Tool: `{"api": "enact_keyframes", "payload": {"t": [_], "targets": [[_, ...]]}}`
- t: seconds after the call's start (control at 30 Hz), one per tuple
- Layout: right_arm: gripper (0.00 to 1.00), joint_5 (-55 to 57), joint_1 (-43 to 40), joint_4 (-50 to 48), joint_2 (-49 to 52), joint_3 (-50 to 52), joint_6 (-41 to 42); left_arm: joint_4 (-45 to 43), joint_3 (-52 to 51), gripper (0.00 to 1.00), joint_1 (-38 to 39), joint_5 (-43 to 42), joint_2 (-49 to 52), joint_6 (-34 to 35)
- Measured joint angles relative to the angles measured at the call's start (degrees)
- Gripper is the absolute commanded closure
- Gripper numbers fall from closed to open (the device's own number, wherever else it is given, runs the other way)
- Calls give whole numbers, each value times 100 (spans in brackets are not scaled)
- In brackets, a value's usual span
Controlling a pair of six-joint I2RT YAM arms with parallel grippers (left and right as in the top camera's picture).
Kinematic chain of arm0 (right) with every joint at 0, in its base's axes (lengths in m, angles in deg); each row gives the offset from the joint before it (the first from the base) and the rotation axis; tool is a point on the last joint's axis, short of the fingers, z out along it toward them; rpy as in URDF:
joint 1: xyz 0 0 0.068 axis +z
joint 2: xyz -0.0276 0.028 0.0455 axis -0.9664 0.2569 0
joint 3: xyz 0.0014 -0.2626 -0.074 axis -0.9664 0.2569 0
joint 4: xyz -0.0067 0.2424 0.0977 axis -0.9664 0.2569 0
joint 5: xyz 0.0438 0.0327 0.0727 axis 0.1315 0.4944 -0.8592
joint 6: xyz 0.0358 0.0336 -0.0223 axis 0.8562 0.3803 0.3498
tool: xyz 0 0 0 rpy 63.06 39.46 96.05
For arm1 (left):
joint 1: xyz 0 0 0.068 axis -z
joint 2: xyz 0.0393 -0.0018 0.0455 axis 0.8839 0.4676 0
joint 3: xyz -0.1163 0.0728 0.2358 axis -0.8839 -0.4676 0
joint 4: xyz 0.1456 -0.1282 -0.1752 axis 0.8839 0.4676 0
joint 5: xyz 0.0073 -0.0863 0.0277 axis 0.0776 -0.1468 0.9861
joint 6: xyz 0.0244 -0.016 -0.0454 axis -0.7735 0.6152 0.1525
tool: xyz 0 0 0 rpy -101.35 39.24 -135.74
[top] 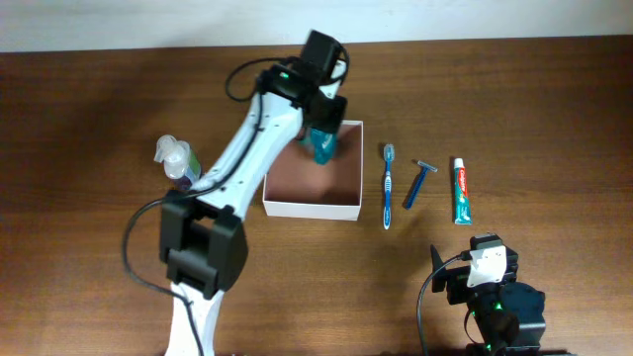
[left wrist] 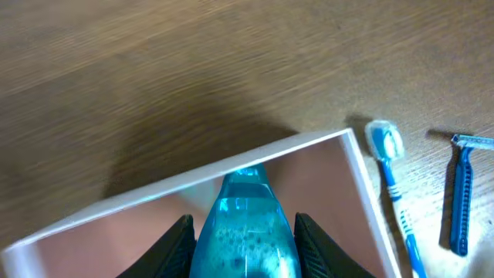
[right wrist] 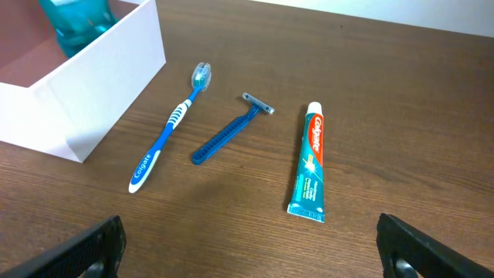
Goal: Pack container
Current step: 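Carry the mouthwash bottle into the white box and release it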
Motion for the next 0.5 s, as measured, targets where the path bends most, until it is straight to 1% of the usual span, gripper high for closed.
{"api": "enact_keyframes", "payload": {"t": [0.07,0.1,0.27,0.33,0.4,0.43,0.5], "targets": [[1,0,0,0,0,0,-4,-205,-4,99,146,-13,133,22],[1,0,0,0,0,0,-2,-232,-4,98,173,-13,151,20],[1,0,0,0,0,0,0,-382,-4,61,428,17,205,44],[1,0,0,0,0,0,-4,-382,-4,52,481,17,205,44],[1,0,0,0,0,0,-4,-365,-4,47,496,13,205,79],[1,0,0,-2,0,0,-4,-326,-2,29,496,15,203,81],[1,0,0,0,0,0,-2,-129,35,20,496,20,203,70]]}}
